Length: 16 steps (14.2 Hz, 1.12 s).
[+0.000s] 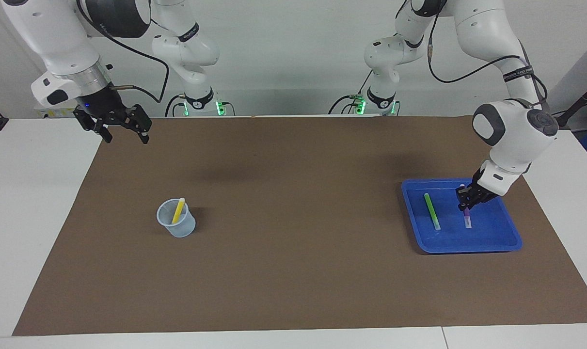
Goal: Right arm passes pens to left for tray arrangement
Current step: 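Carry the purple pen to the blue tray with the left gripper, then lower the purple pen into the tray and open the left gripper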
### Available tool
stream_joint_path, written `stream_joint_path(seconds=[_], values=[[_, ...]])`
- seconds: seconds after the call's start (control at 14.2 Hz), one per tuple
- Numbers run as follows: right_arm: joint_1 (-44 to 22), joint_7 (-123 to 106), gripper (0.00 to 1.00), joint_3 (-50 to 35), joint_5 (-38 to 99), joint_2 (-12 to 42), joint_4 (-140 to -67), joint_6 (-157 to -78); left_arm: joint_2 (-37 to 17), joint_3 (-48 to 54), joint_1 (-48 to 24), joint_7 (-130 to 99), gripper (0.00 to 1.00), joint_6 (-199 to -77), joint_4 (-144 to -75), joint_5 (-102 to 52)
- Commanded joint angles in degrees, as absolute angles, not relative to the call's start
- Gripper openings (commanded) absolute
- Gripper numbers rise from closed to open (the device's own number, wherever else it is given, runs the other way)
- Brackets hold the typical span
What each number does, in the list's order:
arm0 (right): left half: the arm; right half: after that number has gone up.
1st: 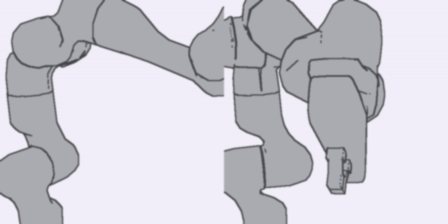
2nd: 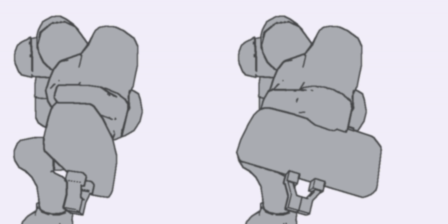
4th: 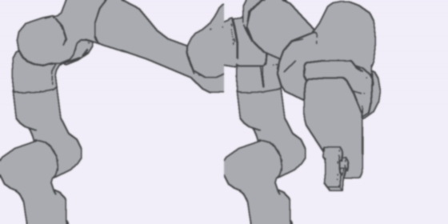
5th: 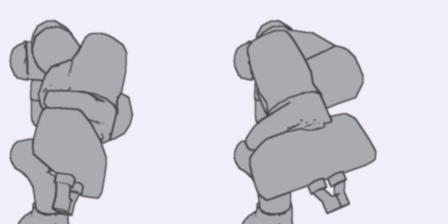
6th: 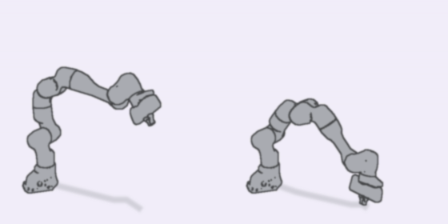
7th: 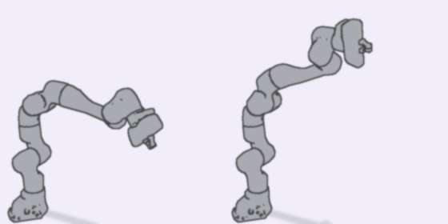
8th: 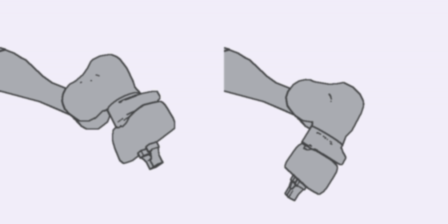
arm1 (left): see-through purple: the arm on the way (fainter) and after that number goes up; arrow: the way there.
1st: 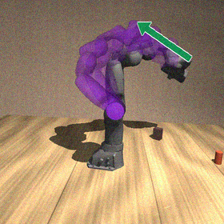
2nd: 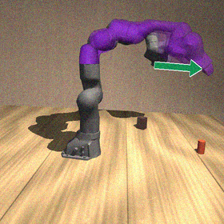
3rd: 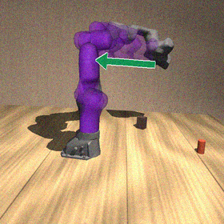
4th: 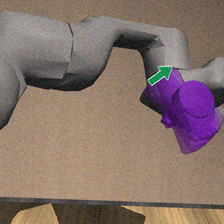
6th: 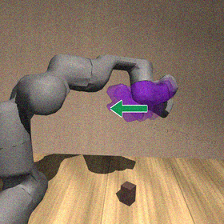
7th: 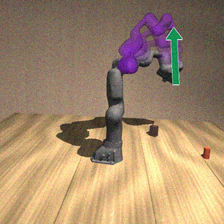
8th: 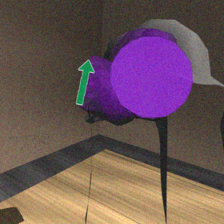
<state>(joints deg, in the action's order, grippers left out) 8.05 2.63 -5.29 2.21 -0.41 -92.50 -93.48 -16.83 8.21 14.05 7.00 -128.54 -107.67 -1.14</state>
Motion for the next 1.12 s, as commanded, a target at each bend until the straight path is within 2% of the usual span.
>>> stream_joint_path(seconds=[0.0, 0.63, 0.7, 0.77, 0.84, 1.05], values=[[8.4, 1.1, 1.0, -5.5, 0.9, -1.8, -94.4, -94.1, -17.7, 8.8, 15.5, 10.7, 0.0, -133.9, -110.7, 0.0], [8.4, 1.2, 1.0, -5.4, 0.9, -2.2, -94.7, -92.6, -18.2, 8.8, 16.9, 13.1, 0.0, -139.7, -115.9, 0.0], [8.3, 1.2, 1.0, -5.4, 0.9, -2.2, -94.7, -92.9, -18.1, 8.8, 17.0, 13.1, 0.02, -139.8, -116.2, 0.0], [8.3, 1.1, 1.0, -5.4, 0.9, -2.2, -94.7, -93.0, -18.2, 8.8, 17.0, 13.1, 0.14, -139.9, -116.3, 0.0], [8.3, 1.1, 1.0, -5.4, 0.9, -2.2, -94.7, -92.8, -18.2, 8.8, 17.1, 13.2, 0.3, -140.1, -116.6, 0.0], [8.3, 1.0, 1.0, -5.4, 0.9, -2.2, -94.7, -92.1, -18.0, 8.8, 16.9, 13.1, 0.48, -141.0, -117.6, 0.0]])
